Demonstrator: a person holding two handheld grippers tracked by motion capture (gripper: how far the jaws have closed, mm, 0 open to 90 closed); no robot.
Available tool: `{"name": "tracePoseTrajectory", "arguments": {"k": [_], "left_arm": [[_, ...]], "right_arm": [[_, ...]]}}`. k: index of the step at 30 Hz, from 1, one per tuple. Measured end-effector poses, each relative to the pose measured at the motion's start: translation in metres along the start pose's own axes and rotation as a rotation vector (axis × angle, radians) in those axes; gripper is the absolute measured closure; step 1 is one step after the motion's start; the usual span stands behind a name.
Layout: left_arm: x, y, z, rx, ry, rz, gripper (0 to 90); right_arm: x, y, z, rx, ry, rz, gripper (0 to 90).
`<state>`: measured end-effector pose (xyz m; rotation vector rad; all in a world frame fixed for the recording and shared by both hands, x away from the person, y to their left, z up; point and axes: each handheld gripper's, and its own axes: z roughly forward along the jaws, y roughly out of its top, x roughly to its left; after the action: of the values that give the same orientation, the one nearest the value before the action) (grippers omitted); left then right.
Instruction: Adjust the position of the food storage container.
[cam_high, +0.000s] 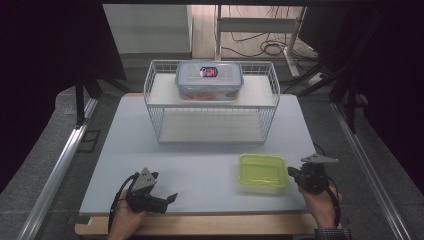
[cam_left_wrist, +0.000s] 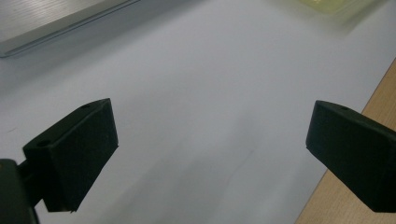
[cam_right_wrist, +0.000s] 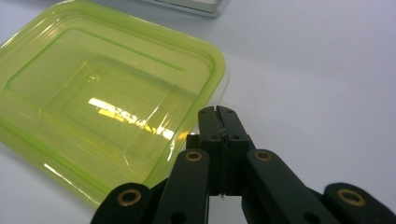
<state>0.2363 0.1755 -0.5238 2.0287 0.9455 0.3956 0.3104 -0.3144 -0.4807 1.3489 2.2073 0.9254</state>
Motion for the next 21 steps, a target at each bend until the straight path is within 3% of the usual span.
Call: {"name": "tracePoseTrajectory", "arguments": {"k": [21], "left_arm": [[-0.002,0.0,0.003,0.007,-0.011,0.009,3.2]], "right_arm": [[0.057,0.029,0.038,-0.013,0.159,-0.072,89.0]]}}
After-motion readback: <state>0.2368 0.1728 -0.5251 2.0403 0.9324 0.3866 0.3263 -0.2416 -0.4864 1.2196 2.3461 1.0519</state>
